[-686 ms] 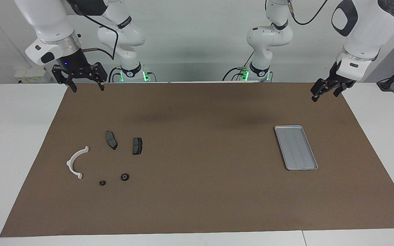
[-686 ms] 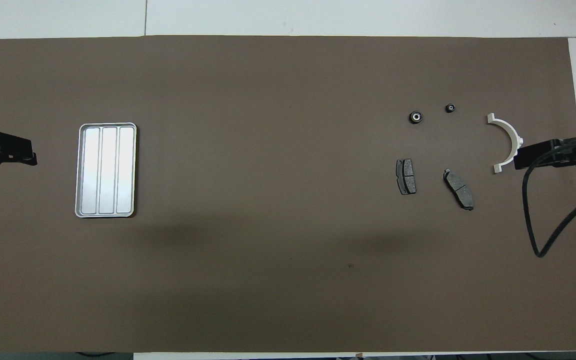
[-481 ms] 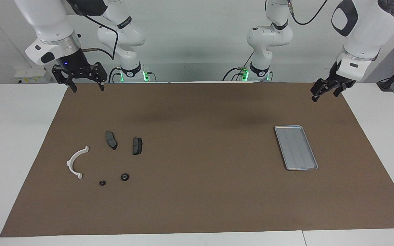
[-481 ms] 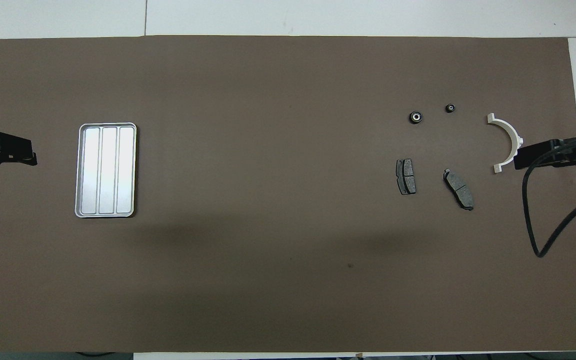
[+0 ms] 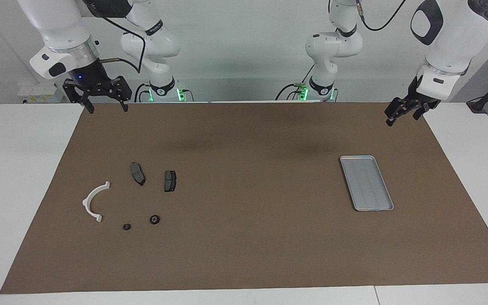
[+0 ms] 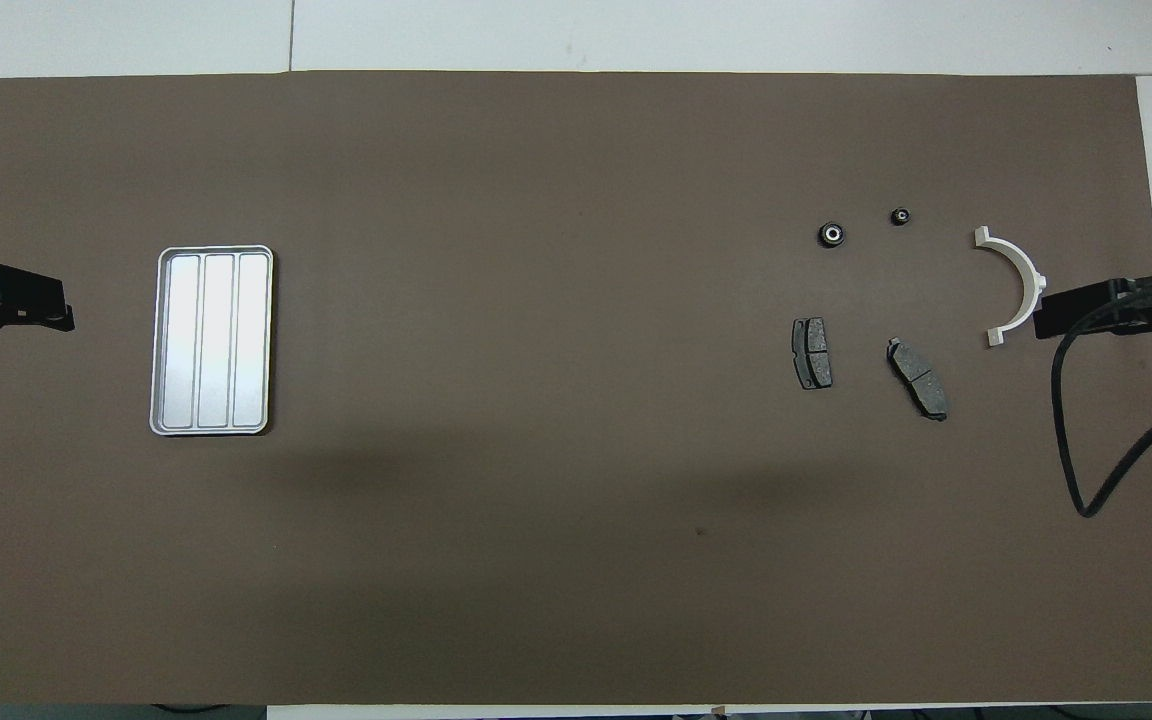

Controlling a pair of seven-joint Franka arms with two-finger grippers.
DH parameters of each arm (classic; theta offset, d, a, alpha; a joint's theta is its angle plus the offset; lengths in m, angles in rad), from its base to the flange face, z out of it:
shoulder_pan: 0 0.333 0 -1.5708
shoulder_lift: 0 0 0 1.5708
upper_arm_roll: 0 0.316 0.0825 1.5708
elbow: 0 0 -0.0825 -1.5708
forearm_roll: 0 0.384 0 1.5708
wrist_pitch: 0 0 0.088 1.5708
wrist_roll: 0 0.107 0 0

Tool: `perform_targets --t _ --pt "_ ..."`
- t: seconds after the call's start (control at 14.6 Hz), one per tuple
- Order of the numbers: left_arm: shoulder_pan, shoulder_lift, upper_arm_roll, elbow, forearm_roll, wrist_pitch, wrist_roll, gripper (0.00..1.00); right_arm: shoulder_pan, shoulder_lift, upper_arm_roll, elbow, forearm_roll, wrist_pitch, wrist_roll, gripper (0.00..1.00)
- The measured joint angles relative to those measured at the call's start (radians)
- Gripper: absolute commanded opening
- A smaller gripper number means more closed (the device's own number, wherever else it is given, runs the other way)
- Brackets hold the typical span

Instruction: Pick bearing gear from pile to tray

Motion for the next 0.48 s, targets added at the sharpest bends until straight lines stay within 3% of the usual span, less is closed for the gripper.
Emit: perform_targets --t 0.48 --pt "0.0 0.0 0.0 0.0 0.0 0.0 0.0 1.0 0.001 -0.016 0.008 0.0 0.0 0.0 0.0 1.0"
